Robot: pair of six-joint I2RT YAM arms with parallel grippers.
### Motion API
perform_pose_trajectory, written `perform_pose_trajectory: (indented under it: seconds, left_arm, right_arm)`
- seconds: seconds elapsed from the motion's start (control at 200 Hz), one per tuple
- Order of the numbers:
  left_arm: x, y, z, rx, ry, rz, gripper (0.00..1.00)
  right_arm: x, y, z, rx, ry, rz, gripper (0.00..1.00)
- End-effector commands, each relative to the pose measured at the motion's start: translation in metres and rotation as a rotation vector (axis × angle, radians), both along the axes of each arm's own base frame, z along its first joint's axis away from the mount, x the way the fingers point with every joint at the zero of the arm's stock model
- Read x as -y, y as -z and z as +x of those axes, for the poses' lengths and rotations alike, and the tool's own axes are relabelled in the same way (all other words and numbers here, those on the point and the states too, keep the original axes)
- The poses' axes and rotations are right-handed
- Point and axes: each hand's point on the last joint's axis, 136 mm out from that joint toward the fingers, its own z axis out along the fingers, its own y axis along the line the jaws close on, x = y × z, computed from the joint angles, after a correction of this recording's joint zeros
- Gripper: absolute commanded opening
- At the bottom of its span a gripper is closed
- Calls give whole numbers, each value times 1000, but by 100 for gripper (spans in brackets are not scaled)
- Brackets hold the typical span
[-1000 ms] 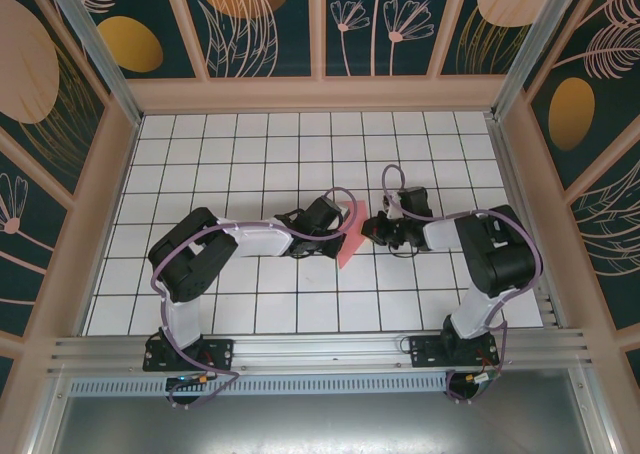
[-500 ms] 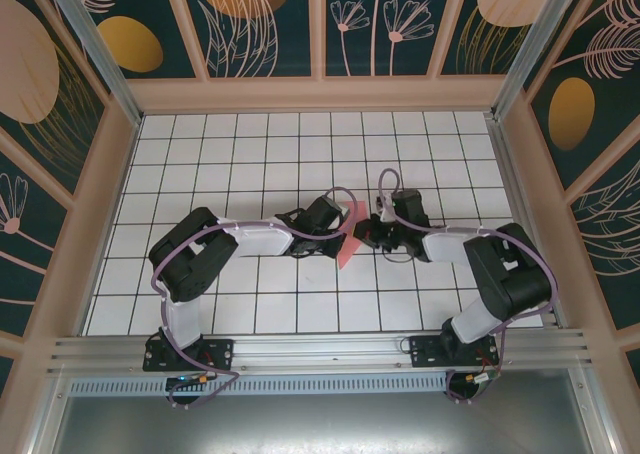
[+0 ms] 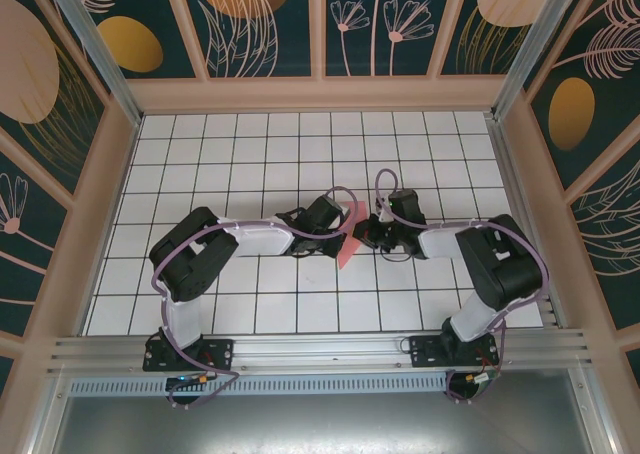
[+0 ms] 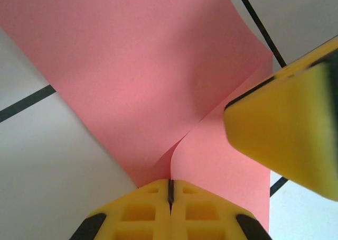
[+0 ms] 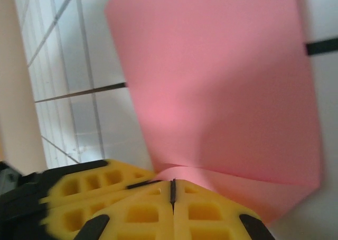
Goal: Fold a paper plane with a square sheet of paper (pick it up from the middle)
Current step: Third fold the triangle at the center of the table.
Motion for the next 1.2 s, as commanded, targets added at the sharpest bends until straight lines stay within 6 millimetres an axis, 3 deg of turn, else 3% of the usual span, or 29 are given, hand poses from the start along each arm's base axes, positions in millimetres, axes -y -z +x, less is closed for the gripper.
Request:
perform_pose_trajectory:
  seconds: [0.0,0.12,0.325,0.46,0.706,0.991,1.191]
  left_arm:
    - [-36,51,-28,-134,5,171,0]
    - [-36,52,-27,-132,3,176,0]
    - [-37,52,-27,-132,1,177,0]
    - [-37,52,-27,-133,2,176,0]
    - [-37,51,-27,-131,0,175,0]
    - [-37,52,-28,-133,0,176,0]
    - [-37,52,-28,-133,1,175,0]
  right_arm:
    - [5,15,-1,-19,15,-23,0]
    - [8,12,1,-17,16,-25,0]
    - [16,-22,20,73,31,31,0]
    - [17,-13,22,52,20,37,0]
    - [29,26,14,-33,66,-36,0]
    - [25,-18,31,47,53,0,0]
    - [29,0,28,6,60,-3,0]
